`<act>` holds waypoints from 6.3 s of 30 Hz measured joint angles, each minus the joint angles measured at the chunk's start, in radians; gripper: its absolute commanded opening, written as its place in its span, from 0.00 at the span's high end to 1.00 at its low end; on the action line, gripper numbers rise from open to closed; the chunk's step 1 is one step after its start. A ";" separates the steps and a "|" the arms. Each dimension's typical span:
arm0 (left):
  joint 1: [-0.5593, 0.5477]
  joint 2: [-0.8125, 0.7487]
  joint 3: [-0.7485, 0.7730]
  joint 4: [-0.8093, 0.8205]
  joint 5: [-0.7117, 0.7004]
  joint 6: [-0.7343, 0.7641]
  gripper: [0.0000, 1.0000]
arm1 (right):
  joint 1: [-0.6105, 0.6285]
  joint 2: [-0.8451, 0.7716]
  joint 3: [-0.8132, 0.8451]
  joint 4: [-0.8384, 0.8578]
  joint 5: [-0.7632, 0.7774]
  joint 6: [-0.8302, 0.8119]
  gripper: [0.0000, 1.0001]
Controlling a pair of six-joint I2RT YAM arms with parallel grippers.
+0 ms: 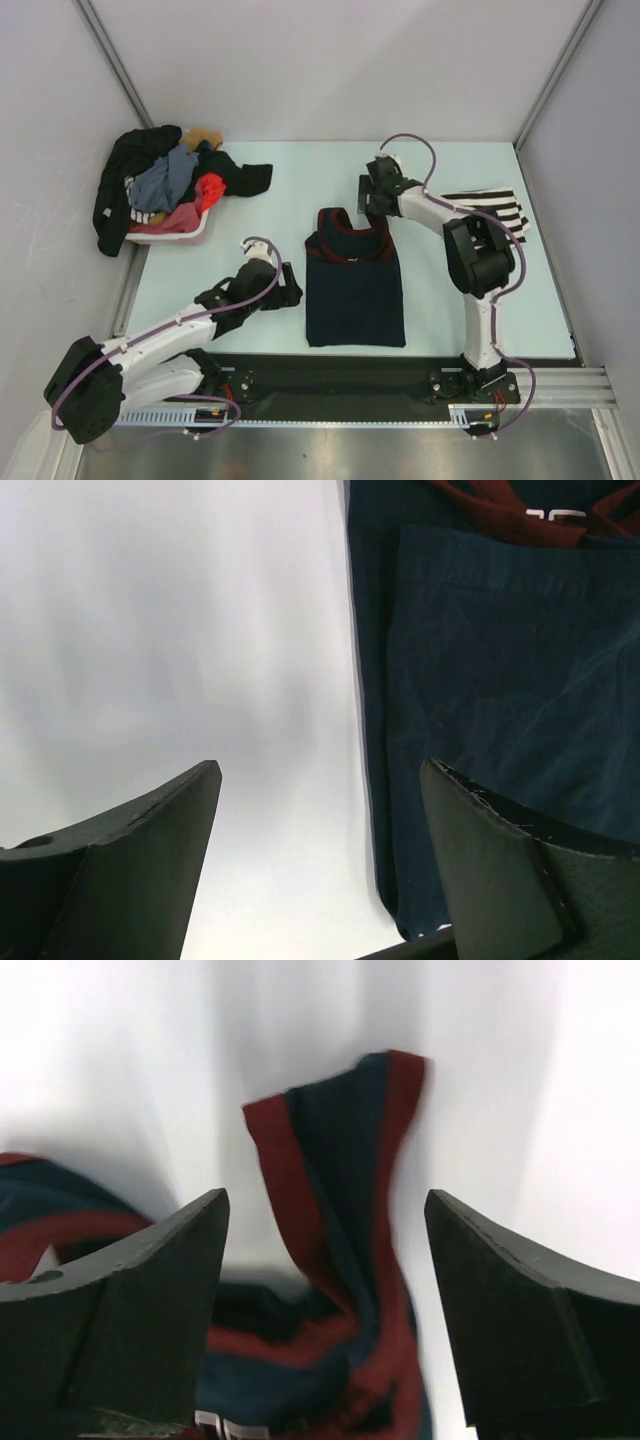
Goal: Fold and stack the tank tops
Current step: Fold the tank top
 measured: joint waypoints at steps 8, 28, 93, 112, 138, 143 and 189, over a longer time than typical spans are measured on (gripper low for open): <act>-0.050 -0.072 0.000 -0.047 -0.001 -0.047 0.12 | -0.036 -0.407 -0.285 0.021 -0.037 0.066 0.04; -0.284 -0.077 -0.122 -0.023 0.045 -0.232 0.23 | 0.145 -1.245 -1.066 -0.267 -0.350 0.388 0.37; -0.373 -0.147 0.003 -0.167 0.058 -0.307 1.00 | 0.410 -1.259 -0.818 -0.541 -0.198 0.508 1.00; 0.123 0.149 0.454 -0.230 0.339 -0.011 1.00 | -0.014 -0.912 -0.395 -0.462 -0.354 0.224 1.00; 0.319 0.833 1.015 -0.178 0.494 0.089 0.99 | -0.301 -0.241 -0.020 -0.237 -0.576 0.167 1.00; 0.335 0.910 1.084 -0.175 0.472 0.094 0.99 | -0.308 -0.123 0.090 -0.209 -0.585 0.183 1.00; 0.235 0.715 0.507 0.474 0.659 0.003 1.00 | -0.232 -0.248 -0.700 0.792 -1.085 0.457 1.00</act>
